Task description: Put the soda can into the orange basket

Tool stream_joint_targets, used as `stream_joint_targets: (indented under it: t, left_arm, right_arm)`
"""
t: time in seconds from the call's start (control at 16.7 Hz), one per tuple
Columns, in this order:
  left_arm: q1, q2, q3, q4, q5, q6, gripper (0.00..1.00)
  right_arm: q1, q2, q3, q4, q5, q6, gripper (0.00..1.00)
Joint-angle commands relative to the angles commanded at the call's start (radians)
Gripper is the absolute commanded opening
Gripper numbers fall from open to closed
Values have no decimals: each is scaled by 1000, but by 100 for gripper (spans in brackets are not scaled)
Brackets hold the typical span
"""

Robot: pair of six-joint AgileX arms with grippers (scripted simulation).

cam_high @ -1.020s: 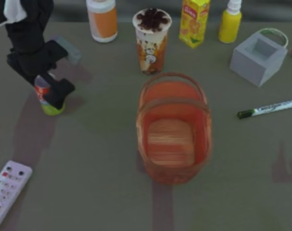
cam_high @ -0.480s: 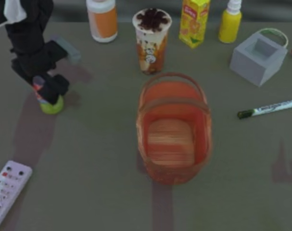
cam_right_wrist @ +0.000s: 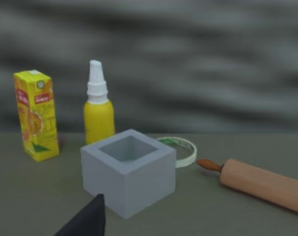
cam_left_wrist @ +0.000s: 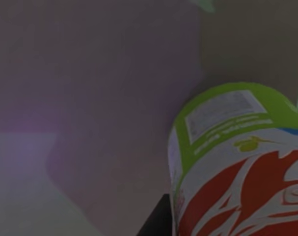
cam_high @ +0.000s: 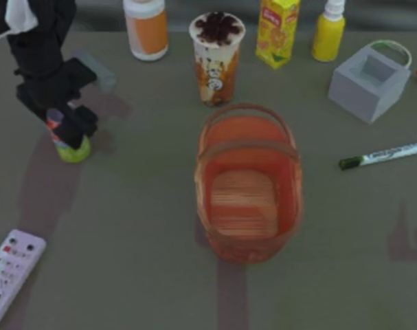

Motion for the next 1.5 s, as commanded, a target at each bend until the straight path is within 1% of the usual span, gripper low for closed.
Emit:
stream_joint_targets:
  t: [0.42,0.54,0.66,0.78,0.96,1.14,1.5]
  left_arm:
    - [-3,-2,0,0,0,1,0]
    - [-6,-6,-8,30,24,-10,0]
    - [-16,-18,-30,102,77,-34,0]
    - [-30,-35,-66,211,156,-71,0]
    - [-57,-66,-143,437,312,-147,0]
    - [-88,-101,-246,722,498,-243,0]
    - [-150,-204,-489,1348,887,-461,0]
  right_arm:
    - [0,0,0,0,0,0,100]
    - [0,0,0,0,0,0,100]
    - [0,0,0,0,0,0,100]
    - [0,0,0,0,0,0,100]
    - [0,0,0,0,0,0,100]
    - [0,0,0,0,0,0,100]
    - [0,0,0,0,0,0,100]
